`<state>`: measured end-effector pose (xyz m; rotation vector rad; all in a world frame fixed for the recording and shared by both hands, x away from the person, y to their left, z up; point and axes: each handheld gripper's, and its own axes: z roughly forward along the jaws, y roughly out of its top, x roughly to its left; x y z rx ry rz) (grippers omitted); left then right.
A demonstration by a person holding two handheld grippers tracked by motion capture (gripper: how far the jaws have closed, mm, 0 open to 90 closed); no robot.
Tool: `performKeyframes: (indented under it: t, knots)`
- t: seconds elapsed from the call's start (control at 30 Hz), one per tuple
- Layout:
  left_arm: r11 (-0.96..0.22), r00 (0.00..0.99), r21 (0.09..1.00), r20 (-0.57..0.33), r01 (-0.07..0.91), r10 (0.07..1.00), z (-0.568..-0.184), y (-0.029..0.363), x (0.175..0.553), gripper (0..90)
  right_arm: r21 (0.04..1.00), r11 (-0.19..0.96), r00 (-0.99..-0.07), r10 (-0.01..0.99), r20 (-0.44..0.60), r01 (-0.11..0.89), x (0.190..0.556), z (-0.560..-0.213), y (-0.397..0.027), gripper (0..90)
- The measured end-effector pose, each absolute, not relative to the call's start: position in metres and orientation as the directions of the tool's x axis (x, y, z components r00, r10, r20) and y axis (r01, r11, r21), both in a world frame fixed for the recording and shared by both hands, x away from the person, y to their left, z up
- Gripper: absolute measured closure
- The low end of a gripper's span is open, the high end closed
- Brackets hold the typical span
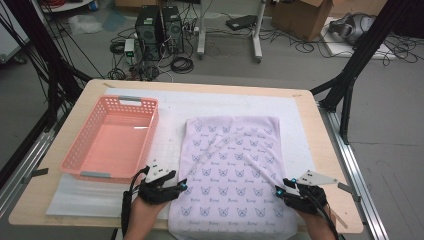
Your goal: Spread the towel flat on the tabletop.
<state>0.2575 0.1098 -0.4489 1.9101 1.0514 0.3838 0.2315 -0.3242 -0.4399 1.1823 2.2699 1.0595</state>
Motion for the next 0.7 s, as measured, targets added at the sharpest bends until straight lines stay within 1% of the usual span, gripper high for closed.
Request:
performKeyframes:
  t: [0.07,0.1,0.13,0.17,0.2,0.23,0.27,0.3,0.47,0.53,0.7]
  knots:
    - [-0.239,0.574,0.792,-0.166,0.562,0.802,-0.452,0.105,0.271,46.2,0.747,0.388,-0.575,0.818,-0.010,0.539,0.241,-0.443,-0.318,58.7]
    - [-0.241,0.575,0.793,-0.163,0.560,0.802,-0.451,0.103,0.274,46.0,0.733,0.408,-0.580,0.814,-0.023,0.544,0.245,-0.445,-0.315,64.4]
    - [-0.248,0.583,0.791,-0.162,0.559,0.796,-0.452,0.100,0.275,46.9,0.739,0.407,-0.592,0.806,-0.014,0.537,0.247,-0.446,-0.315,75.4]
    - [-0.283,0.584,0.791,-0.114,0.543,0.804,-0.452,0.096,0.274,50.7,0.737,0.408,-0.604,0.797,0.000,0.539,0.247,-0.446,-0.315,82.6]
    - [-0.320,0.591,0.793,-0.062,0.519,0.804,-0.451,0.093,0.271,58.9,0.735,0.416,-0.610,0.792,-0.004,0.536,0.247,-0.445,-0.314,86.1]
    - [-0.320,0.622,0.791,-0.096,0.522,0.777,-0.451,0.093,0.271,71.1,0.733,0.423,-0.612,0.791,-0.011,0.532,0.246,-0.445,-0.313,86.8]
    - [-0.329,0.617,0.788,-0.081,0.521,0.783,-0.450,0.092,0.269,83.3,0.732,0.425,-0.614,0.789,-0.011,0.532,0.245,-0.445,-0.313,87.1]
    - [-0.339,0.622,0.788,-0.070,0.514,0.780,-0.449,0.091,0.267,83.9,0.732,0.421,-0.616,0.788,-0.002,0.536,0.244,-0.444,-0.314,87.3]
    - [-0.313,0.642,0.790,-0.129,0.527,0.756,-0.451,0.101,0.251,83.9,0.735,0.415,-0.644,0.764,0.039,0.536,0.230,-0.440,-0.323,87.5]
    - [-0.311,0.658,0.792,-0.146,0.526,0.739,-0.449,0.104,0.242,83.5,0.732,0.421,-0.663,0.746,0.057,0.536,0.219,-0.439,-0.326,87.5]
    - [-0.339,0.696,0.789,-0.150,0.512,0.702,-0.448,0.108,0.219,81.0,0.720,0.441,-0.705,0.703,0.094,0.536,0.193,-0.438,-0.331,87.5]
